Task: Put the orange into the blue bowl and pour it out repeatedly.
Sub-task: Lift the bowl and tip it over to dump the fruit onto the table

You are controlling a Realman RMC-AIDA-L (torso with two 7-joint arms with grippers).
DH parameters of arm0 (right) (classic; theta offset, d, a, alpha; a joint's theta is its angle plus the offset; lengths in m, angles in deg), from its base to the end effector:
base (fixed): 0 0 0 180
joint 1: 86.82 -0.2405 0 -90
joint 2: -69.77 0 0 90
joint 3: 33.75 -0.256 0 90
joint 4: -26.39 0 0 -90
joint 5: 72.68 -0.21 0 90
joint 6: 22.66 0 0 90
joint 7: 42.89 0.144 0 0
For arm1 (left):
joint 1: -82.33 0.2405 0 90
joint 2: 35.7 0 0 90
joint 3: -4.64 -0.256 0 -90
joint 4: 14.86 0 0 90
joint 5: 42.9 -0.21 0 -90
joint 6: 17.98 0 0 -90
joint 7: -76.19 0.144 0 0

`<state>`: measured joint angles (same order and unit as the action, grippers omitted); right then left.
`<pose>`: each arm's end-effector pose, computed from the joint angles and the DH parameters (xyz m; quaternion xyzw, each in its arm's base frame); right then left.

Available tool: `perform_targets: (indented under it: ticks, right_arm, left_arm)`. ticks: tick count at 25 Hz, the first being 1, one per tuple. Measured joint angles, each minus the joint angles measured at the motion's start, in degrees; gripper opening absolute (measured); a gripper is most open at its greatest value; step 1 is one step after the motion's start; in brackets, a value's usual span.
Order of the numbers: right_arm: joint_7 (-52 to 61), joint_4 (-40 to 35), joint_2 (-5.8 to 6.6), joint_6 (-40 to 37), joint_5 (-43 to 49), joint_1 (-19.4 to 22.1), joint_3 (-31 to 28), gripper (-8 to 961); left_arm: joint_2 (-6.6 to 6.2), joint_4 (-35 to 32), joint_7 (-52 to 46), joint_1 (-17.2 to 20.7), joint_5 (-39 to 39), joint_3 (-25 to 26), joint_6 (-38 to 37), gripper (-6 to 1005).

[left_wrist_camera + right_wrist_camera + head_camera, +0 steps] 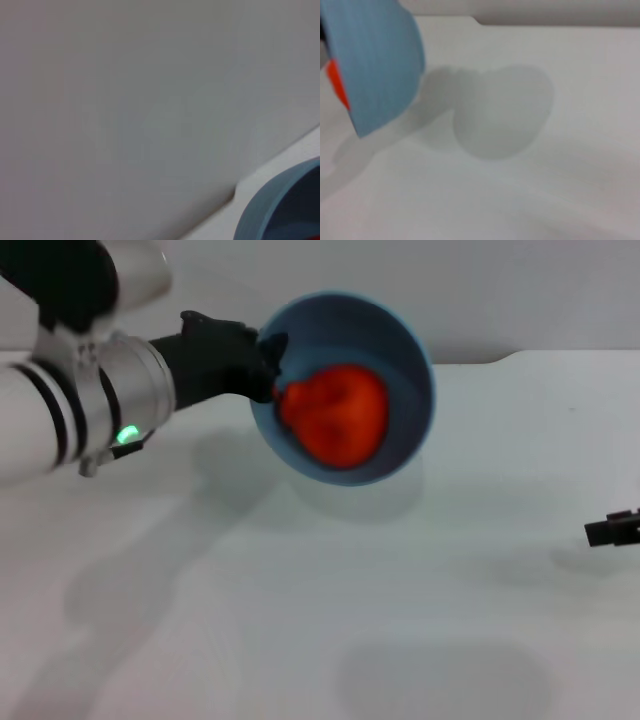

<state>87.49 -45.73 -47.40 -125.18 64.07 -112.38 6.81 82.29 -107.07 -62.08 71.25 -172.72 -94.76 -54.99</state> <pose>0.2748 0.3125 0.0921 -0.8615 0.4838 0.0387 0.1491 -0.1443 0.3458 -0.0049 -0.8971 -0.1960 -0.1388 0.3709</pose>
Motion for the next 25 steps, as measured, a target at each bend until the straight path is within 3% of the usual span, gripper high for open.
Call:
perform_targets:
  ticks: [4, 8, 9, 10, 13, 14, 15, 16, 17, 22, 25]
  right_arm:
    - [0.0, 0.8, 0.16, 0.0, 0.8, 0.0, -0.7, 455]
    - [0.0, 0.9, 0.25, 0.0, 1.0, 0.1, -1.4, 454]
    - [0.0, 0.9, 0.30, 0.1, 1.0, 0.1, -1.6, 454]
    - [0.0, 0.9, 0.30, 0.1, 1.0, 0.1, -1.6, 454]
    - [0.0, 0.9, 0.34, 0.1, 1.0, 0.1, -1.7, 454]
    - [0.0, 0.9, 0.34, 0.1, 1.0, 0.1, -1.7, 454]
    - [0.1, 0.9, 0.35, 0.2, 1.0, 0.1, -1.7, 454]
    - [0.1, 0.9, 0.36, 0.3, 1.0, 0.1, -1.7, 454]
    - [0.1, 0.9, 0.36, 0.3, 1.0, 0.1, -1.7, 454]
    - [0.1, 1.5, 0.36, 0.4, 1.1, 0.0, -1.7, 455]
    - [0.1, 2.0, 0.23, 0.4, 1.1, -0.1, -1.8, 455]
  left_arm:
    - [-0.03, 0.2, 11.2, 4.1, 0.3, -10.3, 15.1, -1]
    - [0.00, 4.4, 23.0, 6.6, -2.6, -22.7, 35.3, -2]
    - [0.00, 7.8, 26.9, 6.9, -5.4, -27.8, 45.3, -2]
    - [0.00, 7.8, 26.9, 6.9, -5.4, -27.8, 45.3, -2]
    - [0.35, 17.5, 33.7, 5.9, -10.7, -36.1, 66.8, -2]
    - [0.35, 17.5, 33.7, 5.9, -10.7, -36.1, 66.8, -2]
    - [0.50, 22.8, 36.7, 4.3, -11.6, -39.7, 75.8, -2]
    - [0.50, 22.8, 36.7, 4.3, -11.6, -39.7, 75.8, -2]
    - [0.71, 27.3, 40.0, 2.1, -11.4, -42.4, 82.3, -2]
    - [0.97, 31.0, 45.5, 0.3, -11.3, -43.9, 84.3, -1]
    - [1.00, 30.6, 43.0, 0.0, -7.7, -43.7, 87.2, -2]
